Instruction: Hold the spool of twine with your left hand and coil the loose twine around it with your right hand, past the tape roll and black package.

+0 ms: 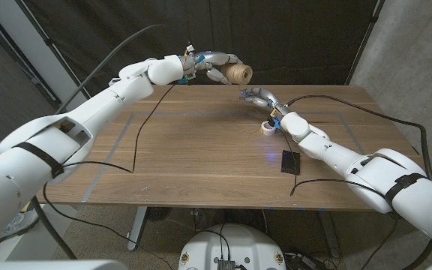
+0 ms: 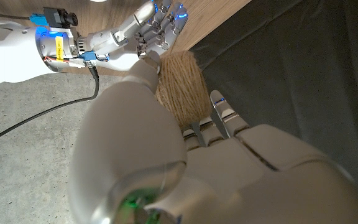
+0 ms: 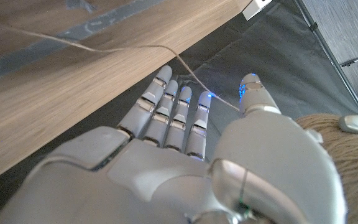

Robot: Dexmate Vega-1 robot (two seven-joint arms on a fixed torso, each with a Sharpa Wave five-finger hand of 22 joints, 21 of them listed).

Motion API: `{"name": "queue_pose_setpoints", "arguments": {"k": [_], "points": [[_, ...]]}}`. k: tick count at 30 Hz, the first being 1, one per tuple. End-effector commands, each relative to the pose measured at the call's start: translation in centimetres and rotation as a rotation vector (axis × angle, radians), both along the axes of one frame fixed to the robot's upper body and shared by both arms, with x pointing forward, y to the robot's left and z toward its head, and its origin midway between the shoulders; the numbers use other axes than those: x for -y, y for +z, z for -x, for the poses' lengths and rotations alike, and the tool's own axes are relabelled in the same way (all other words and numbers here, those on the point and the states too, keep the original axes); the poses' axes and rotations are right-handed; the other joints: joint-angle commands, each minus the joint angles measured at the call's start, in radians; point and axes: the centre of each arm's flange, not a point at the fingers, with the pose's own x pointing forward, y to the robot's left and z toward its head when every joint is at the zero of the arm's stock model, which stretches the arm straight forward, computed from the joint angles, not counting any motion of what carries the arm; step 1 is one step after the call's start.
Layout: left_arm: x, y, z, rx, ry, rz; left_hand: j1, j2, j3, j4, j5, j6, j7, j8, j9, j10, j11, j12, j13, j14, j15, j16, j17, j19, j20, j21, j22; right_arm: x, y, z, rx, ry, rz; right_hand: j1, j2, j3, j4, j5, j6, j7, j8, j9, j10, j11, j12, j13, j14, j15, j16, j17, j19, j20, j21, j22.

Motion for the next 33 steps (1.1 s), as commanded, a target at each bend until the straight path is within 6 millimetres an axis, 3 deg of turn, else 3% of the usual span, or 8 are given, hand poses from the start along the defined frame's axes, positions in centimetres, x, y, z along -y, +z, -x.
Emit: {"name": "queue_pose_setpoints", "arguments": {"k": [1,4,8,18,29,33], "points": [[0.1,-0.1,0.0,-0.004,-0.008,0.011,-0.003,0.003,0.004,-0.003,0.006,0.01,-0.001,-0.001,0.004,0.007,0.005,0.005,0.003,0.005,0.003,-0.004,0.0,-0.007,-0.002,0.011,-0.001,-1.0,0.1,0.1,0.012,-0.045,0.001,0.018,-0.001,-0.006,-0.002,0.005,0.014,-0.001,0.008,0.005,0.013,-0.003,0.005,0.004,0.013,-0.106,0.008,0.005,0.015,-0.012,0.005,0.004],[0.1,-0.2,0.1,-0.004,-0.009,0.016,-0.003,0.003,0.005,-0.003,0.006,0.011,-0.001,-0.001,0.004,0.007,0.009,0.005,0.003,0.006,0.003,-0.005,-0.001,-0.007,-0.002,0.011,-0.001,-1.2,0.1,0.1,0.011,-0.058,-0.007,0.026,-0.003,-0.009,-0.002,0.005,0.015,-0.001,0.008,0.005,0.017,0.007,0.007,0.006,0.02,-0.108,0.012,0.008,0.022,-0.013,0.007,0.004],[0.1,-0.2,0.1,-0.005,-0.012,0.018,-0.003,0.003,0.005,-0.004,0.007,0.012,-0.002,-0.001,0.005,0.008,0.007,0.004,0.004,0.005,0.003,-0.006,-0.001,-0.007,-0.002,0.011,-0.001,-1.9,0.1,0.1,0.013,-0.068,-0.006,0.035,-0.004,-0.011,-0.003,0.006,0.016,-0.008,0.01,0.007,0.023,-0.007,0.009,0.008,0.028,-0.11,0.017,0.011,0.027,-0.014,0.008,0.004],[-0.1,-0.4,0.0,-0.008,-0.014,0.031,-0.006,0.004,0.007,-0.003,0.008,0.013,-0.001,-0.002,0.006,0.007,0.008,0.002,0.004,0.006,0.004,-0.008,-0.003,-0.008,-0.001,0.012,-0.001,-3.8,0.2,0.5,-0.004,-0.09,-0.002,0.054,-0.007,-0.02,-0.002,0.009,0.023,-0.009,0.015,0.012,0.044,0.0,0.018,0.013,0.052,-0.115,0.03,0.019,0.042,-0.02,0.011,0.005],[-0.3,-0.2,-0.1,-0.008,-0.016,0.035,-0.005,0.006,0.009,-0.005,0.009,0.013,-0.002,-0.004,0.007,0.008,0.008,0.001,0.005,0.005,0.007,-0.009,-0.003,-0.009,0.0,0.013,-0.001,-4.7,0.3,0.7,0.004,-0.116,-0.009,0.104,-0.003,-0.04,0.002,0.013,0.104,-0.021,0.056,0.026,0.128,-0.026,0.055,0.029,0.133,-0.146,0.08,0.049,0.099,-0.032,0.029,0.008],[-0.2,-0.2,-0.2,-0.01,-0.019,0.035,-0.004,0.006,0.01,-0.006,0.01,0.013,-0.001,-0.005,0.007,0.009,0.009,0.0,0.005,0.005,0.007,-0.008,-0.002,-0.01,-0.001,0.013,-0.001,-4.7,0.5,0.9,0.014,-0.134,-0.018,0.13,0.003,-0.047,0.002,0.013,0.145,-0.031,0.073,0.026,0.165,-0.042,0.071,0.035,0.172,-0.159,0.107,0.066,0.119,-0.053,0.037,0.01]]}}
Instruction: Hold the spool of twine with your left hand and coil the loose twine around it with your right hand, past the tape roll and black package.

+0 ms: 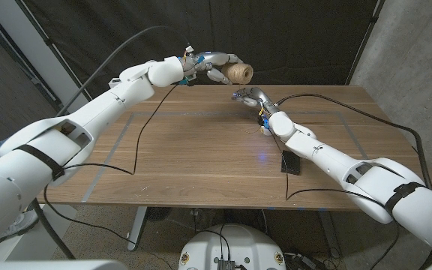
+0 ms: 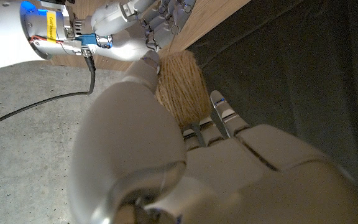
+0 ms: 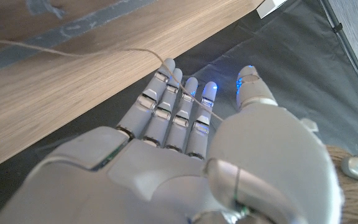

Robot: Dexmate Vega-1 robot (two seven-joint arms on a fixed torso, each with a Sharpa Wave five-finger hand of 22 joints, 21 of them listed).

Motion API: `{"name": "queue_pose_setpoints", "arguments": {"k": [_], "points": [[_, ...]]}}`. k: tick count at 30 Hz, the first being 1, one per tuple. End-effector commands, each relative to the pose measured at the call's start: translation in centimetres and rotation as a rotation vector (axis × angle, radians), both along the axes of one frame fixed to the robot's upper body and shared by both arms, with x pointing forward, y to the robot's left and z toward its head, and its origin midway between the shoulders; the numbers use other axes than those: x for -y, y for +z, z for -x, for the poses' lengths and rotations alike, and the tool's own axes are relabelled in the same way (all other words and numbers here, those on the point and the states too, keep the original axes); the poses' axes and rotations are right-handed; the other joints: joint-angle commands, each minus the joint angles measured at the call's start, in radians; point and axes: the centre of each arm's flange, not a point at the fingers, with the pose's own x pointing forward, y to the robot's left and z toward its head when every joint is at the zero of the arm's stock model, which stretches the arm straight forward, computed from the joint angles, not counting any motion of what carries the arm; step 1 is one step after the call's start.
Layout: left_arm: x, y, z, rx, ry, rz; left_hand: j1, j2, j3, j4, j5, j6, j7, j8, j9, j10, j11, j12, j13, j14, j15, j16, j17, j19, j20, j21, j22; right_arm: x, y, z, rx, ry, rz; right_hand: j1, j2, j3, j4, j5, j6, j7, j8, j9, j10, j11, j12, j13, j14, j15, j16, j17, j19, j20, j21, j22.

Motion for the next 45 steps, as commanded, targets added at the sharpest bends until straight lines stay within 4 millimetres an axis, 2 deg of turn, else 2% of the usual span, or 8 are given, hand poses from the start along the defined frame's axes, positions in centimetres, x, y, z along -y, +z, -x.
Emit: {"name": "queue_pose_setpoints", "arguments": {"k": [1,5,9,10,20,21,28,45], "points": [[0.0,0.0,-0.2,-0.003,-0.005,0.003,-0.004,0.009,0.007,-0.003,0.006,0.007,0.005,-0.006,0.002,0.004,0.005,0.005,0.002,0.004,0.007,0.0,0.002,-0.002,0.0,0.006,0.004,-0.7,0.4,0.4,0.017,-0.038,-0.015,0.039,0.004,-0.009,-0.001,0.006,0.047,-0.007,0.021,0.004,0.049,-0.012,0.021,0.008,0.051,-0.154,0.032,0.02,0.031,-0.042,0.015,0.006],[0.0,0.1,-0.2,0.0,-0.001,0.006,-0.004,0.007,0.007,-0.003,0.007,0.008,0.004,-0.006,0.003,0.005,0.005,0.004,0.002,0.006,0.005,-0.001,0.001,-0.002,0.0,0.006,0.004,-0.7,0.5,0.6,0.023,-0.053,-0.022,0.068,0.015,-0.015,0.0,0.005,0.099,-0.02,0.042,0.004,0.092,-0.03,0.035,0.008,0.084,-0.161,0.053,0.03,0.056,-0.053,0.027,0.009],[0.0,0.2,-0.3,0.004,0.004,0.01,-0.005,0.008,0.007,-0.003,0.007,0.009,0.006,-0.006,0.003,0.005,0.005,0.004,0.002,0.004,0.005,-0.001,0.002,-0.002,0.0,0.006,0.003,-0.6,0.6,0.9,0.026,-0.062,-0.027,0.093,0.025,-0.022,0.002,0.002,0.147,-0.026,0.059,0.001,0.143,-0.037,0.05,0.006,0.121,-0.165,0.072,0.038,0.075,-0.061,0.039,0.011],[-0.1,0.2,-0.4,0.004,0.005,0.012,-0.004,0.009,0.008,-0.003,0.007,0.009,0.005,-0.006,0.003,0.005,0.004,0.004,0.002,0.004,0.006,0.0,0.003,-0.002,0.0,0.006,0.003,-0.6,0.6,1.0,0.027,-0.062,-0.028,0.097,0.027,-0.023,0.003,0.001,0.154,-0.026,0.061,0.0,0.158,-0.045,0.055,0.004,0.129,-0.165,0.075,0.039,0.083,-0.062,0.043,0.011],[0.0,0.4,-0.7,0.005,0.007,0.016,-0.004,0.009,0.008,-0.004,0.008,0.01,0.006,-0.008,0.004,0.006,0.006,0.002,0.003,0.005,0.005,0.001,0.004,-0.002,-0.001,0.007,0.003,-0.5,0.5,2.0,0.034,-0.069,-0.04,0.113,0.042,-0.025,0.006,-0.002,0.203,-0.034,0.08,-0.002,0.201,-0.054,0.064,-0.002,0.173,-0.168,0.088,0.04,0.1,-0.069,0.054,0.013],[0.0,0.4,-0.7,0.004,0.006,0.018,-0.004,0.008,0.008,-0.004,0.008,0.01,0.007,-0.008,0.004,0.005,0.006,0.002,0.003,0.006,0.006,0.001,0.003,-0.002,-0.001,0.008,0.003,-0.4,0.5,2.1,0.033,-0.067,-0.045,0.118,0.044,-0.025,0.005,-0.004,0.211,-0.035,0.083,-0.003,0.221,-0.056,0.07,-0.004,0.183,-0.168,0.09,0.039,0.101,-0.07,0.055,0.013],[0.0,0.4,-0.8,0.008,0.008,0.025,-0.005,0.009,0.009,-0.004,0.008,0.01,0.006,-0.009,0.005,0.005,0.005,0.001,0.004,0.006,0.007,0.0,0.003,-0.003,0.0,0.008,0.003,-0.5,0.3,3.0,0.024,-0.062,-0.047,0.124,0.047,-0.026,0.006,-0.006,0.229,-0.035,0.09,-0.004,0.232,-0.056,0.071,-0.007,0.195,-0.169,0.091,0.038,0.108,-0.072,0.06,0.013],[0.4,0.6,-0.7,0.039,0.002,0.041,-0.007,0.007,0.012,-0.005,0.01,0.015,0.005,-0.01,0.007,0.007,0.005,-0.001,0.004,0.007,0.007,-0.003,0.0,-0.003,-0.001,0.01,0.003,-1.4,0.2,5.6,0.025,-0.093,-0.054,0.131,0.047,-0.033,0.008,-0.012,0.229,-0.028,0.089,-0.005,0.231,-0.052,0.065,-0.009,0.2,-0.166,0.084,0.033,0.104,-0.068,0.063,0.014]]}}
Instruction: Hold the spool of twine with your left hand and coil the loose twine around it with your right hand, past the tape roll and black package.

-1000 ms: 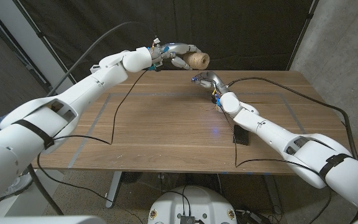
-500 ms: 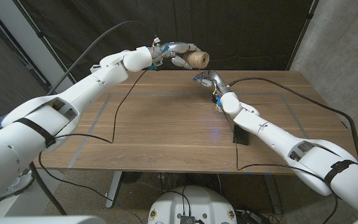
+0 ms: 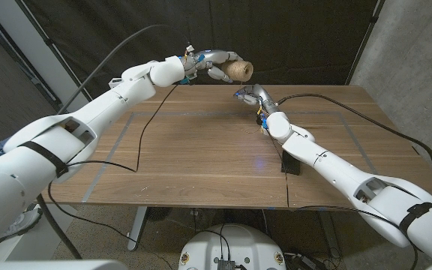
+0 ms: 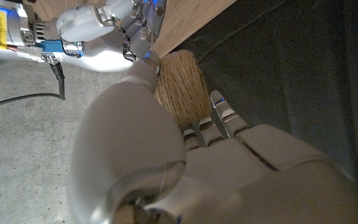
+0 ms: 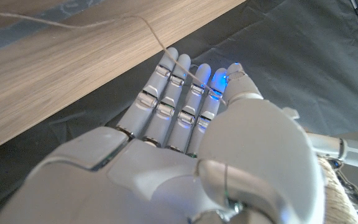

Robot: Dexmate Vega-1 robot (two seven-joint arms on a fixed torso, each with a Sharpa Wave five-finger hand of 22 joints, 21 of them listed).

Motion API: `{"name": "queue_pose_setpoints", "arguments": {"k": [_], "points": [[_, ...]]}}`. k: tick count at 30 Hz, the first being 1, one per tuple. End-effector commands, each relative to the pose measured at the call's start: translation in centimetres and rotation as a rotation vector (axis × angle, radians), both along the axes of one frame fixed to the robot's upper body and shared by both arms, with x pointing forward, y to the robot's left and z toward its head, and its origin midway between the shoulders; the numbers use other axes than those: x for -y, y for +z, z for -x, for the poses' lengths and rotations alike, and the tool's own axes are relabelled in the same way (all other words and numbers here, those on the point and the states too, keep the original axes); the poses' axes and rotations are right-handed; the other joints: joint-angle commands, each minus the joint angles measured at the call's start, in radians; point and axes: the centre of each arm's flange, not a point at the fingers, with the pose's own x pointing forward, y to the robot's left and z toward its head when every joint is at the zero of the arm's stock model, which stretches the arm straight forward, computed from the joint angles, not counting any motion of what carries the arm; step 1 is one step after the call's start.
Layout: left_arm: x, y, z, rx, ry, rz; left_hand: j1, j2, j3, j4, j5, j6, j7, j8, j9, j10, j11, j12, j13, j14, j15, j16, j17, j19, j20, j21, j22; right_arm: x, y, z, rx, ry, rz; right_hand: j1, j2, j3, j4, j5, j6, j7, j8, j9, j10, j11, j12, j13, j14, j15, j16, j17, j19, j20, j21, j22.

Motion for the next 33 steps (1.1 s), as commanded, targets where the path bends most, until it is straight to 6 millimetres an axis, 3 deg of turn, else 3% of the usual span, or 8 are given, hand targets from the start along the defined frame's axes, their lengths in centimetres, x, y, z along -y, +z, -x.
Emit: {"name": "queue_pose_setpoints", "arguments": {"k": [1,33], "points": [[0.1,0.2,0.0,0.016,-0.003,0.016,-0.001,0.008,0.008,0.0,0.007,0.009,-0.001,-0.003,0.002,0.008,0.004,0.002,0.005,0.006,0.006,-0.003,0.0,-0.001,0.001,0.01,0.003,-0.7,-0.2,1.9,-0.005,-0.01,-0.006,0.01,0.002,-0.003,0.0,-0.004,0.008,0.002,0.003,0.002,0.007,0.005,-0.002,-0.001,0.011,-0.128,-0.001,0.004,0.008,-0.043,0.004,0.004],[0.2,0.0,-0.2,0.03,0.016,0.086,-0.007,0.008,0.011,0.0,0.01,0.011,0.002,-0.009,0.006,0.006,0.007,-0.005,0.007,0.006,0.01,-0.006,0.0,-0.005,0.003,0.012,0.002,-1.7,-1.7,5.2,-0.052,0.032,0.01,0.019,0.006,-0.012,0.002,-0.01,0.0,0.007,-0.002,-0.001,0.009,0.012,-0.01,-0.007,0.018,-0.127,-0.005,0.002,0.008,-0.038,0.011,0.004]]}}
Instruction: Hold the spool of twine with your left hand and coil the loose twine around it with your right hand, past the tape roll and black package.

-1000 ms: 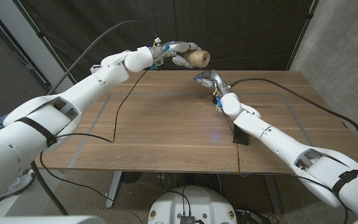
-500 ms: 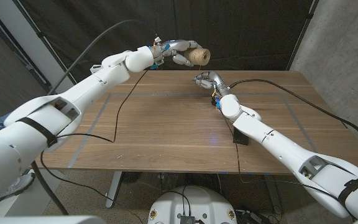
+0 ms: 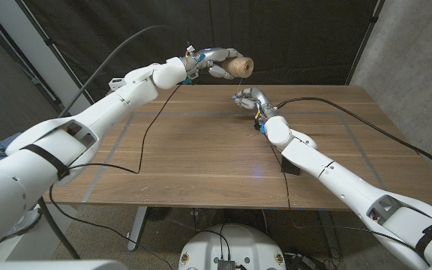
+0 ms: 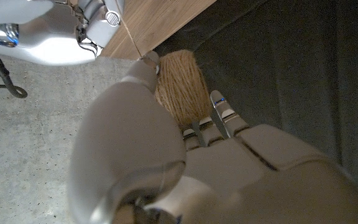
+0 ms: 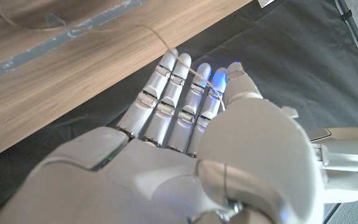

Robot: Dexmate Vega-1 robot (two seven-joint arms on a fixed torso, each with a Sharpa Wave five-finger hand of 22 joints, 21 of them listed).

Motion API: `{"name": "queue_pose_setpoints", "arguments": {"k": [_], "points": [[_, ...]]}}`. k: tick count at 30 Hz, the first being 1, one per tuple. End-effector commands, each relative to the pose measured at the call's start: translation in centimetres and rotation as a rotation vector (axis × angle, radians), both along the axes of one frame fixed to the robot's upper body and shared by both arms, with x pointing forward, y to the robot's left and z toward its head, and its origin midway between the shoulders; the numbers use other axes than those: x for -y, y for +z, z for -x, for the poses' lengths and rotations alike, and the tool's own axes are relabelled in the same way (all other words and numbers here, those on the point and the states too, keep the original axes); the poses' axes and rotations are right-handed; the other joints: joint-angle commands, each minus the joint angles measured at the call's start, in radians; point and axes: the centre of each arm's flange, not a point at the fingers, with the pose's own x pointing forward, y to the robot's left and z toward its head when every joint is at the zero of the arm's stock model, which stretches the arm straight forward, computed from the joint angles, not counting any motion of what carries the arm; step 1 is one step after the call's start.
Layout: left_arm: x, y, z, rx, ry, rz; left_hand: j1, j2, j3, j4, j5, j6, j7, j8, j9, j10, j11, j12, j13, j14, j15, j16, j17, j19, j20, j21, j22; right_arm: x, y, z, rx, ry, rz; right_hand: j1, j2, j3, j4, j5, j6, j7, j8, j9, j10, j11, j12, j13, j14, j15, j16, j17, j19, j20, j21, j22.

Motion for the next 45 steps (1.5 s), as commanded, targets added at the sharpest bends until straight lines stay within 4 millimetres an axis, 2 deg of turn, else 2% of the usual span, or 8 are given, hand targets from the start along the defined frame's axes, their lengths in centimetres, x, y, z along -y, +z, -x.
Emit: {"name": "queue_pose_setpoints", "arguments": {"k": [1,14,45], "points": [[0.0,-0.1,-0.1,0.005,0.005,0.018,-0.003,0.006,0.011,0.0,0.007,0.008,-0.003,-0.003,0.006,0.004,0.003,0.0,0.002,0.005,0.007,-0.001,-0.001,-0.005,0.002,0.005,0.002,-0.2,-0.4,1.3,-0.014,0.021,0.011,0.015,0.001,-0.002,0.004,-0.002,0.0,0.007,-0.002,-0.001,0.001,0.003,-0.002,0.002,0.012,-0.125,-0.002,0.001,0.009,-0.038,0.007,0.004],[0.1,-0.1,-0.5,0.006,0.01,0.038,-0.003,0.006,0.012,-0.001,0.008,0.01,-0.003,-0.005,0.007,0.005,0.004,-0.002,0.003,0.005,0.008,0.0,0.0,-0.007,0.004,0.005,0.002,-0.4,0.1,3.1,-0.003,0.029,0.034,0.018,0.004,-0.006,0.005,-0.004,0.002,0.008,-0.003,-0.003,0.005,0.006,-0.003,0.002,0.017,-0.124,-0.001,0.001,0.011,-0.036,0.011,0.004],[-0.4,0.1,-2.4,-0.022,0.024,0.089,-0.007,0.006,0.014,-0.001,0.011,0.012,-0.001,-0.01,0.01,0.006,0.005,-0.007,0.004,0.004,0.01,-0.001,0.001,-0.01,0.005,0.008,0.001,-1.1,0.7,5.3,0.002,0.082,0.096,0.03,0.013,-0.01,0.005,-0.007,0.004,0.014,-0.005,-0.005,0.012,0.013,-0.005,0.002,0.027,-0.123,-0.002,0.002,0.013,-0.035,0.018,0.004]]}}
